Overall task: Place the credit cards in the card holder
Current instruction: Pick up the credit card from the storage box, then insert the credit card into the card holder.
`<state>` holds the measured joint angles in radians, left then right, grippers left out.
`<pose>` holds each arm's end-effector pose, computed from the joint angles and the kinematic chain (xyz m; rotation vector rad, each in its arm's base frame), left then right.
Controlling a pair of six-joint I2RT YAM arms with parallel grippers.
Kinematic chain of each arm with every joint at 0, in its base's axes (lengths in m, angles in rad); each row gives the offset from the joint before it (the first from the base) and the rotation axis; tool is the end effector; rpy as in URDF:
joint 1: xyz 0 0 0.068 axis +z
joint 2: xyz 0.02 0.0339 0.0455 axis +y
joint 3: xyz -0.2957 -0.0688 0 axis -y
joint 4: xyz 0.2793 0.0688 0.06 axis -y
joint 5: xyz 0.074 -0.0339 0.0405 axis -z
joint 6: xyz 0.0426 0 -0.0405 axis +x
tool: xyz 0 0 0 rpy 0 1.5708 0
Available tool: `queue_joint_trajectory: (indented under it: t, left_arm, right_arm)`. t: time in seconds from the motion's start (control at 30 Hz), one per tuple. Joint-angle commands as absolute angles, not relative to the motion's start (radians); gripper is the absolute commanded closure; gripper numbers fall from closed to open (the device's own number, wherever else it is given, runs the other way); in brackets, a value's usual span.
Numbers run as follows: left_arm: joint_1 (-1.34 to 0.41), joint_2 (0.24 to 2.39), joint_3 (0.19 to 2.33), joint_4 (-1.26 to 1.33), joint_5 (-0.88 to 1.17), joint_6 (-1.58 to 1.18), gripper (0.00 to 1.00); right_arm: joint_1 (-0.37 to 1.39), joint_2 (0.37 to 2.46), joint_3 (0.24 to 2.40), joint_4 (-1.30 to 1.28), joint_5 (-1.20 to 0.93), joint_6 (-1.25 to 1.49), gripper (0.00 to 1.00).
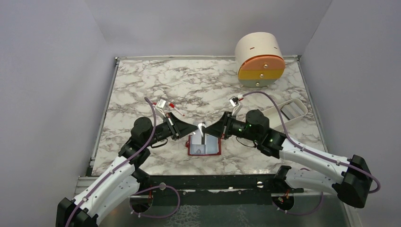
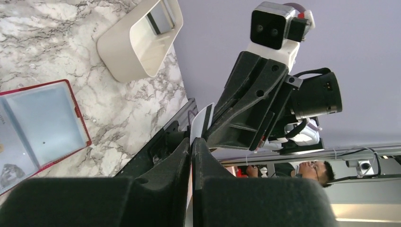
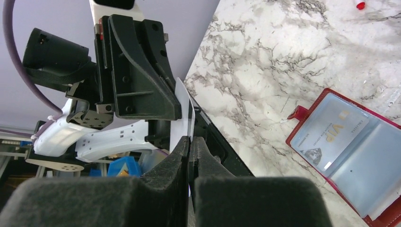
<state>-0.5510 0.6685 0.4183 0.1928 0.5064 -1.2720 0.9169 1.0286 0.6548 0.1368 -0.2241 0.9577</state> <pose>0.1464 -0.1142 0.2794 -0.2363 1.9453 -1.7224 0.1516 0.2134 0.2935 -0.1418 2.0832 1.4581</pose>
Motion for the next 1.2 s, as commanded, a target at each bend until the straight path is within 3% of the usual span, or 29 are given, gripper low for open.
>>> queue_joint_trajectory:
  t: [0.0,0.1,0.33,0.53,0.73,0.93,1.17]
  left_arm:
    - [-0.563,0.661,0.412,0.310,0.557,-1.311,1.00]
    - [-0.563,0.659,0.405,0.312,0.554,-1.307,1.00]
    - [-0.563,0.668,0.399,0.231,0.522,-1.234,1.00]
    - [-0.563,0.688,0.404,0.130,0.469,-1.141,1.00]
    - [-0.563,0.749,0.394,0.108,0.431,-1.071,1.00]
    - [-0.563,0.819,0.378,0.116,0.368,-1.017,1.00]
    - [-0.564,0.929,0.341,0.222,0.362,-1.025,1.00]
  right_arm:
    - [0.931,1.047,0.639,0.166,-0.277,0.979,0.99]
    - [0.931,1.040,0.634,0.143,-0.258,0.972,0.95]
    - [0.931,1.002,0.630,0.030,-0.173,0.955,0.63]
    - [0.931,0.979,0.644,-0.118,-0.065,0.896,0.56]
    - [0.931,1.012,0.671,-0.217,0.009,0.813,0.57]
    - [0.931,1.178,0.738,-0.308,0.054,0.764,0.59]
    - [0.931,1.324,0.788,-0.323,0.076,0.717,0.67]
